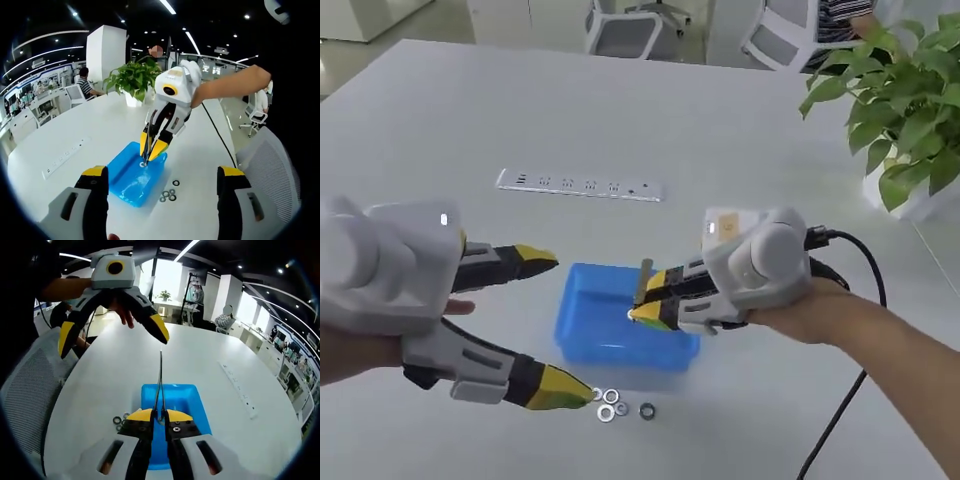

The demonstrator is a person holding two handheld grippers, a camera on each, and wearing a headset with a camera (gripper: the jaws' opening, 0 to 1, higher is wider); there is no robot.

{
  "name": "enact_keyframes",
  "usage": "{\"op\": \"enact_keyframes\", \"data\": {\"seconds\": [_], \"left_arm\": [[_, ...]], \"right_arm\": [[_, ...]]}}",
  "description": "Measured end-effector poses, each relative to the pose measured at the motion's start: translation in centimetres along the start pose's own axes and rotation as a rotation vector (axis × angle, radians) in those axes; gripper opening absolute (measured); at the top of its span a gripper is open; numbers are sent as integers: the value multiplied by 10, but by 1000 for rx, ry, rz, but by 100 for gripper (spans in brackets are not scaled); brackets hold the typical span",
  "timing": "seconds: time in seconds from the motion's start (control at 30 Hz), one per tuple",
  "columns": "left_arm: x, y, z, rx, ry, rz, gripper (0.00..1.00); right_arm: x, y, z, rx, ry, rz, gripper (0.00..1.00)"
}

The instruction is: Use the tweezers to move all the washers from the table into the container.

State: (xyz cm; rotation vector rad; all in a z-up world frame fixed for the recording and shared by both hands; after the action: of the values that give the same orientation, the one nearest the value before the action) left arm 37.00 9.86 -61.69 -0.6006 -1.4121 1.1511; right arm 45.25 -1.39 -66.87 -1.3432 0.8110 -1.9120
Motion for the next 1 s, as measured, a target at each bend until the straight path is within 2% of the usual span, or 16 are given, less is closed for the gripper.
{"op": "enact_keyframes", "data": {"seconds": [0.23,0.37,0.43,0.83,1.0], "left_arm": [[-4,-2,-8,-5,0,3,94],[-6,0,-14,-9,-8,0,87],[-8,0,-19,-23,-15,-6,79],[-23,2,-39,-48,-4,-23,59],[-32,5,-48,-71,2,-70,44]], "right_arm": [[-9,9,5,4,-6,5,9],[-14,14,7,5,-12,7,10],[-17,18,7,7,-16,6,10],[-33,34,7,9,-56,-20,10],[-38,42,5,13,-79,-36,10]]}}
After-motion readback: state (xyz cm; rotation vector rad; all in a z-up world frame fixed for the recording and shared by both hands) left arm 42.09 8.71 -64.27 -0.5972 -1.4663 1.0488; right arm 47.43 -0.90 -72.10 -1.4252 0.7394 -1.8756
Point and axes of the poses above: the centre of the closed fingertips' face, and the gripper's own axes: x roughly backward along the fingers, z roughly to its right, y roughly out of its underside, the point moved 6 cm from there along x, roughly backward along the fingers, and after that the axes turned 14 degrees about y, right-handed, at the moved point
